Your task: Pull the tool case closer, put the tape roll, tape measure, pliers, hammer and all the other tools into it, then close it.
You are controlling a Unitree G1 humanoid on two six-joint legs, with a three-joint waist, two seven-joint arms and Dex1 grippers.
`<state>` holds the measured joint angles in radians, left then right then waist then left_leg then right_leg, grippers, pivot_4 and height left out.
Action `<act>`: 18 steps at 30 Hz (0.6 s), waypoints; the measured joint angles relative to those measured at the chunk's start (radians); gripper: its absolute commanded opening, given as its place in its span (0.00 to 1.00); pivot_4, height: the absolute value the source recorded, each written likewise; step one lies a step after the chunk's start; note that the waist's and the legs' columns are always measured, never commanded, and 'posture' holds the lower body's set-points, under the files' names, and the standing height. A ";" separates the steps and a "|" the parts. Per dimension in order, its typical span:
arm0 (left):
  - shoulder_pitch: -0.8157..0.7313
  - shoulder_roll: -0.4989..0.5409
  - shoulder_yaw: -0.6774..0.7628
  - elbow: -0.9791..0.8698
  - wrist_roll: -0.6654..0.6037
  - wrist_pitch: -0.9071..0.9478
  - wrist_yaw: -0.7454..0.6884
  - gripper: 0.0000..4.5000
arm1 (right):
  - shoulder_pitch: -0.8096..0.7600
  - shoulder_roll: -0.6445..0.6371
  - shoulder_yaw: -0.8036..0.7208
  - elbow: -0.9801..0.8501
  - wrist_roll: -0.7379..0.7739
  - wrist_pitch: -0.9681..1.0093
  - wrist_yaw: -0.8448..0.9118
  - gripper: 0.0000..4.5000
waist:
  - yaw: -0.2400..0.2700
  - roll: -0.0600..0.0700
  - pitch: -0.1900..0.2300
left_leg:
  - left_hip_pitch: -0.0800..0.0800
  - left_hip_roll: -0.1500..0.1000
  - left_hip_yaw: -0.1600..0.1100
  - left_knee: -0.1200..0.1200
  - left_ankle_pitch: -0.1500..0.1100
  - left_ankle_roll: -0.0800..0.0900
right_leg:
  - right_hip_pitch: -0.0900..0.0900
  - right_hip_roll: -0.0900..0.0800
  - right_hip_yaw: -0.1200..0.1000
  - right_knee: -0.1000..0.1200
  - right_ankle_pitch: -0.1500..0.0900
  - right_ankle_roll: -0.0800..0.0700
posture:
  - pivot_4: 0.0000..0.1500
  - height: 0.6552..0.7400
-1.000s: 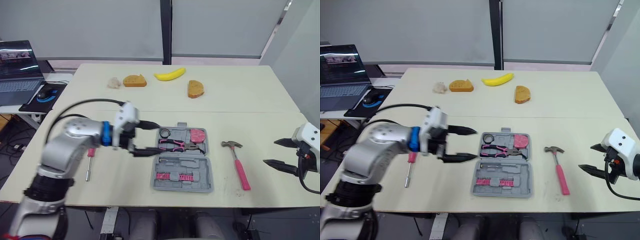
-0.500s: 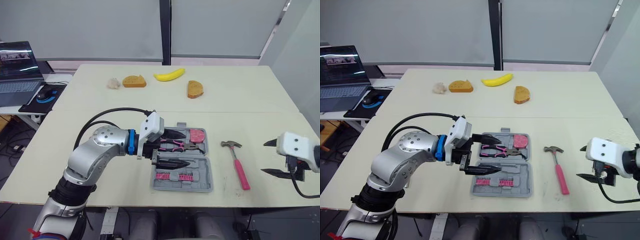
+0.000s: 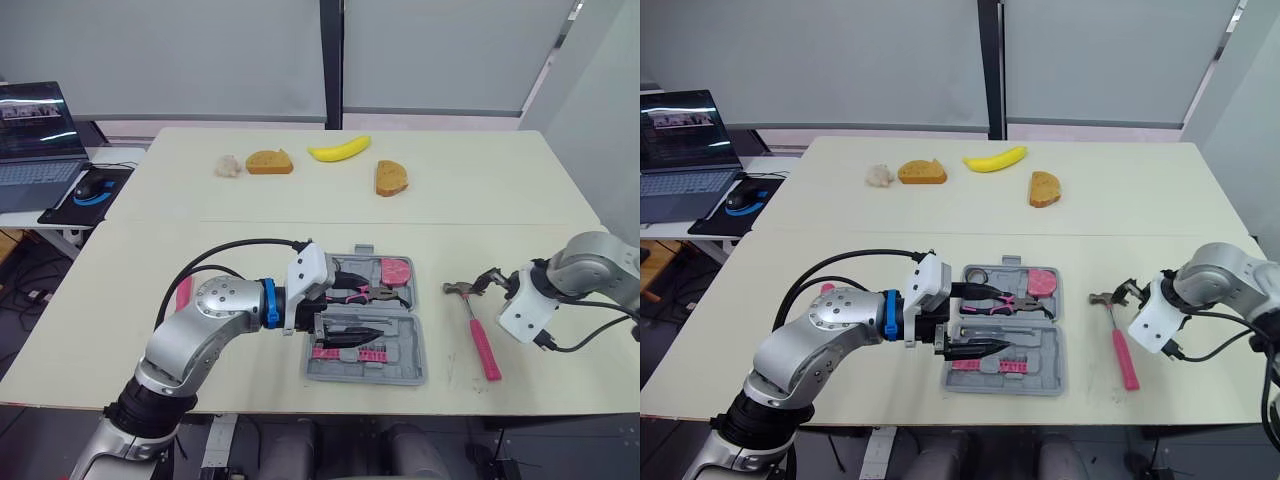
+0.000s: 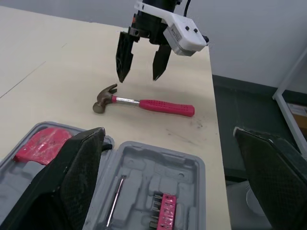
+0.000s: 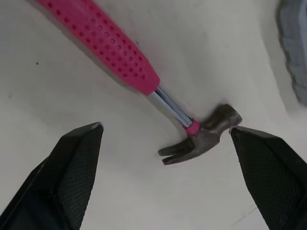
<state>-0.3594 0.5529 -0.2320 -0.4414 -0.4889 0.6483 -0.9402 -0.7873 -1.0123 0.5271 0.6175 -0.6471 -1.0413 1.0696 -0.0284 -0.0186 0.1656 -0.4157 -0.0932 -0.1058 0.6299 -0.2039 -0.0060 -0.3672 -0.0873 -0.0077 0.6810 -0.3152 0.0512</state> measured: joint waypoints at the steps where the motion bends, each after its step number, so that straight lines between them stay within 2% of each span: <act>1: 0.008 0.000 -0.001 -0.005 0.001 0.003 0.013 0.99 | -0.026 0.011 0.027 0.030 -0.051 -0.037 -0.035 1.00 | 0.000 0.000 0.000 | 0.000 0.000 0.000 0.000 0.000 0.000 | 0.000 0.000 0.000 0.000 0.000 0.000 | 1.00 1.00; 6: 0.057 0.002 0.000 -0.048 0.001 0.023 0.058 0.99 | -0.119 0.053 0.140 0.135 -0.285 -0.132 -0.206 1.00 | 0.000 0.000 0.000 | 0.000 0.000 0.000 0.000 0.001 -0.001 | -0.001 0.001 0.002 0.001 0.000 0.000 | 1.00 1.00; 17: 0.097 0.012 -0.004 -0.078 0.005 0.025 0.087 0.99 | -0.231 0.131 0.312 0.201 -0.582 -0.137 -0.482 1.00 | -0.002 0.000 0.000 | 0.000 0.000 0.000 -0.001 0.002 -0.003 | -0.002 0.002 0.005 0.002 0.000 -0.001 | 1.00 1.00; 18: 0.100 0.014 -0.005 -0.078 0.006 0.024 0.087 1.00 | -0.241 0.138 0.324 0.210 -0.598 -0.136 -0.499 0.96 | -0.003 0.000 0.000 | 0.001 0.000 0.000 -0.001 0.002 -0.003 | -0.002 0.003 0.005 0.002 0.000 -0.001 | 1.00 1.00</act>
<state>-0.2590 0.5669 -0.2365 -0.5197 -0.4826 0.6722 -0.8533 -1.0288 -0.8740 0.8506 0.8277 -1.2447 -1.1776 0.5708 -0.0311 -0.0182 0.1654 -0.4151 -0.0928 -0.1059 0.6292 -0.2021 -0.0092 -0.3694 -0.0847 -0.0024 0.6827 -0.3151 0.0505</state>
